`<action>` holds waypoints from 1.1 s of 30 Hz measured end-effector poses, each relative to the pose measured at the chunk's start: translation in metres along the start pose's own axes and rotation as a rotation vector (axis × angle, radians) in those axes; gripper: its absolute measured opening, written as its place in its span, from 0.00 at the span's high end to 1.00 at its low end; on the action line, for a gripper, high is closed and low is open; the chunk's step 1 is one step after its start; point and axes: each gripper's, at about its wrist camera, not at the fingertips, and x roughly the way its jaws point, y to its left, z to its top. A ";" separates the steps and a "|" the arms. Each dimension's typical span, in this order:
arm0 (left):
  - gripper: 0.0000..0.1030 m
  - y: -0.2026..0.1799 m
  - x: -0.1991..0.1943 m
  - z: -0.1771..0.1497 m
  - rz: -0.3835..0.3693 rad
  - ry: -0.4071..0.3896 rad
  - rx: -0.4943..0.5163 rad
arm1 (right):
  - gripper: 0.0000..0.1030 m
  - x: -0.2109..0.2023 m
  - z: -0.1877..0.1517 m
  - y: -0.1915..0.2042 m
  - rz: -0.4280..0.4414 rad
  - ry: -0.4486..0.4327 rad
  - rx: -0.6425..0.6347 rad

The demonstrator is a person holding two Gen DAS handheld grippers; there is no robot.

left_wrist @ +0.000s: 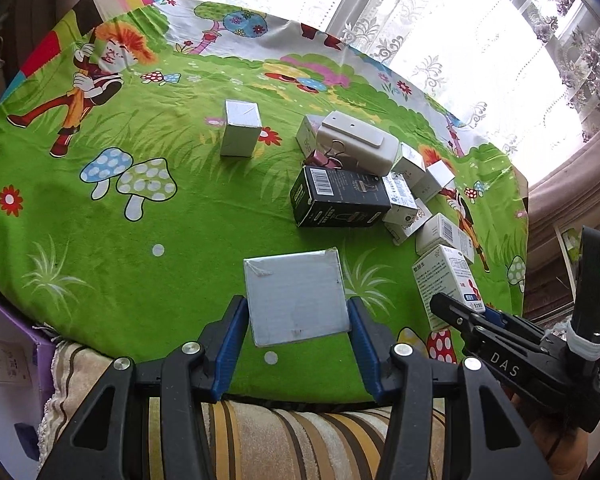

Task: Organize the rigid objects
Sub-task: 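Drop the medicine box from the right gripper while the left drops the cube into the purple box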

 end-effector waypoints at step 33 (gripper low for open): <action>0.50 0.171 -0.137 -0.052 0.152 -0.209 -0.273 | 0.57 -0.089 -0.058 0.168 0.255 -0.089 -0.314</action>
